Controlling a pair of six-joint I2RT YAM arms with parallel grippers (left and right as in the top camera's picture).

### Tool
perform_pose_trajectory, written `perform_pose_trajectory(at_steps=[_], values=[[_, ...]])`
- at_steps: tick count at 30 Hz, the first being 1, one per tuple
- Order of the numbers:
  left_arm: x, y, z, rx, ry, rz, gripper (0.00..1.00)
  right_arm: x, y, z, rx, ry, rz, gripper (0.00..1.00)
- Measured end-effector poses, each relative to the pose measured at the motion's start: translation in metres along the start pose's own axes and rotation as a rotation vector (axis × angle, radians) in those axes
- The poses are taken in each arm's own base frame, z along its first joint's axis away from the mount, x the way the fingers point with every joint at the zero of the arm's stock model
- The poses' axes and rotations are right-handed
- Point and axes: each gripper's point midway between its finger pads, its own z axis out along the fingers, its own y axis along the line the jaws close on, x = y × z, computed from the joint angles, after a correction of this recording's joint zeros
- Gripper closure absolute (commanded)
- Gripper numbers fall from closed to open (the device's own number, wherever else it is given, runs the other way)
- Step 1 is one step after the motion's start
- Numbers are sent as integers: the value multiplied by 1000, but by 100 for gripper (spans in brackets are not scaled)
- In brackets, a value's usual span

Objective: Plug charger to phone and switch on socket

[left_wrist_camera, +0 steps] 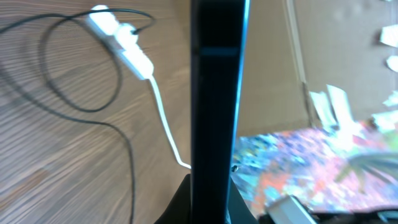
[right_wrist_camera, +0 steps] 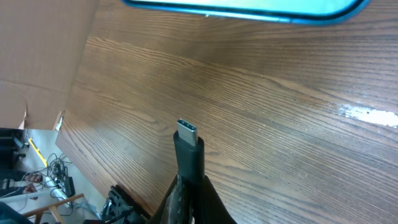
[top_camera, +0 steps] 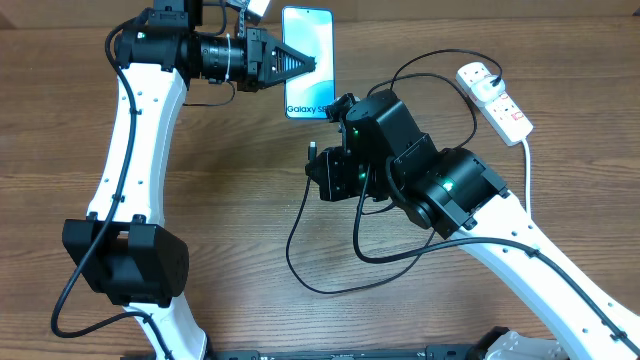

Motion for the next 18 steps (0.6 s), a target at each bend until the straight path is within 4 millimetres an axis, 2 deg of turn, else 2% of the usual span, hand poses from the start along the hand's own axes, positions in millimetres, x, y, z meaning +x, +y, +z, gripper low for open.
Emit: perform_pose_trajectory(at_steps=[18], values=[[6, -21, -1, 126, 27, 72, 96, -17, 6, -1, -20, -70, -29, 96]])
